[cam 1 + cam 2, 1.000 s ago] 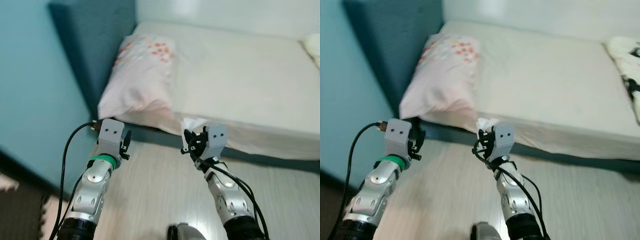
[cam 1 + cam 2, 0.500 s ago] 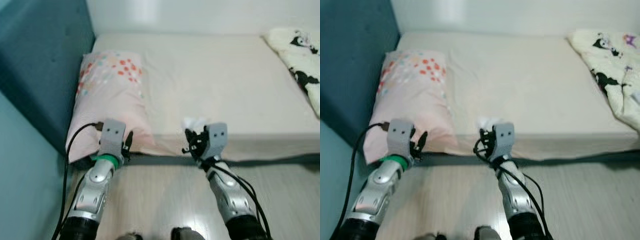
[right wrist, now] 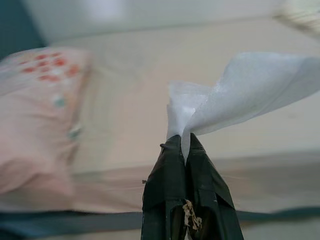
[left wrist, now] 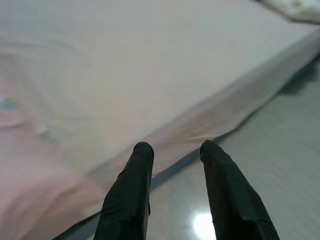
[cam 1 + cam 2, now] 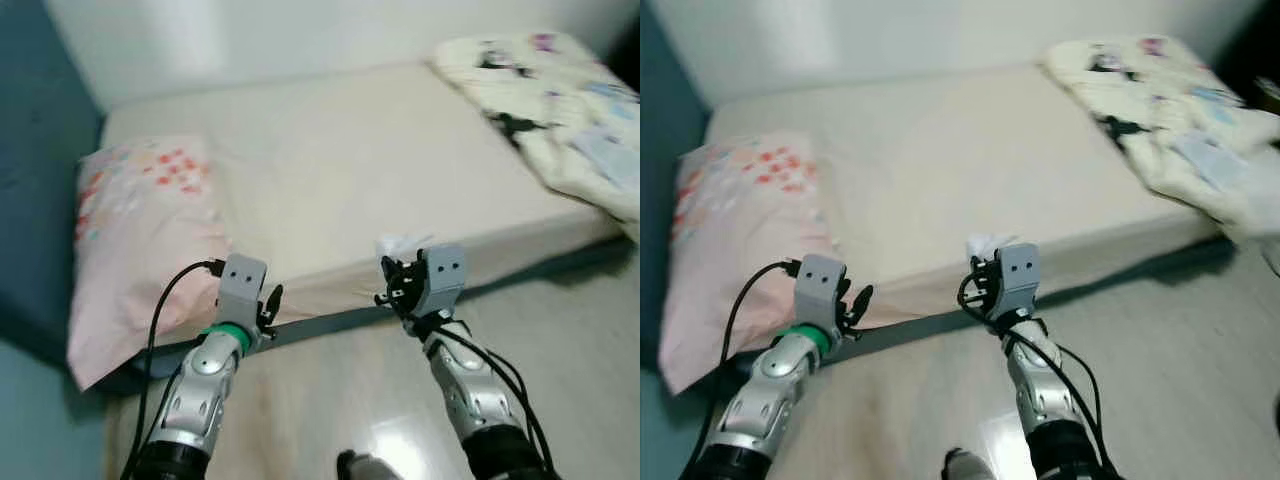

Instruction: Clean up the room

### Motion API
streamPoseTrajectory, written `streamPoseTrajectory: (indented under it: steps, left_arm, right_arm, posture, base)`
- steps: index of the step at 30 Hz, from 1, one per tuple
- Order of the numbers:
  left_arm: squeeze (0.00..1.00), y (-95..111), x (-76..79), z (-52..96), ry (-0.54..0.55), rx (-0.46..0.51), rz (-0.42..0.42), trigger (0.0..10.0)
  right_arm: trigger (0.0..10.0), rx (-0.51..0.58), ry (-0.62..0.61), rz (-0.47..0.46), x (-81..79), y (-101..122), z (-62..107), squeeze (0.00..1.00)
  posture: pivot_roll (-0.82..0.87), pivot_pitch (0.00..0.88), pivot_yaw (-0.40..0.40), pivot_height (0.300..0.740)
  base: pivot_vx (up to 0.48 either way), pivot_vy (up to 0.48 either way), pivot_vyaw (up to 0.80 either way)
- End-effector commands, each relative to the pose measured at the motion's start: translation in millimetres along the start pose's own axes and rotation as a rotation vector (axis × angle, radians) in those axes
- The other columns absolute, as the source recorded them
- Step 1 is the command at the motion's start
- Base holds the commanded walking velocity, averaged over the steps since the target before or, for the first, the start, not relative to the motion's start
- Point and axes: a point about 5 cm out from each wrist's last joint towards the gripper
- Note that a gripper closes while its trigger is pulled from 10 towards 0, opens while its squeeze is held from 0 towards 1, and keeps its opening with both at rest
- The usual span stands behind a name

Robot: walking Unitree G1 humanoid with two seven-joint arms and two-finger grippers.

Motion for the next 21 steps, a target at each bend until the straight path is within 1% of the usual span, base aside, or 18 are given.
streamPoseTrajectory:
  steps: [1,16,21]
  left_arm:
    - [0.00,-5.2,-3.1,-0.2,0.009,-0.035,0.019,10.0]
    - [0.00,0.0,-3.2,-2.5,0.010,-0.023,0.027,10.0]
    - [0.00,-2.4,-5.2,-2.3,0.016,-0.028,0.010,10.0]
  right_arm:
    - [10.0,-0.011,0.000,-0.012,-1.2,-4.0,1.4,0.00]
    - [10.0,-0.007,-0.006,-0.036,-1.5,-4.1,1.0,0.00]
    - [10.0,-0.011,-0.009,-0.040,-1.8,-6.1,2.3,0.00]
  posture:
    - [-0.11,0.039,0.059,0.740]
    - [-0.11,0.045,0.065,0.740]
    - [-0.11,0.046,0.068,0.740]
  base:
    - [0.000,0.000,-0.78]
    - [0.000,0.000,-0.78]
    - [0.000,0.000,-0.78]
Point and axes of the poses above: a point about 5 cm out from each wrist's last joint towards the gripper, its own z axis pointing back from the gripper into the wrist, its own y axis along the axis of the wrist's last joint, x = y × z, and after that the axes turned 2 degrees about z, right-handed
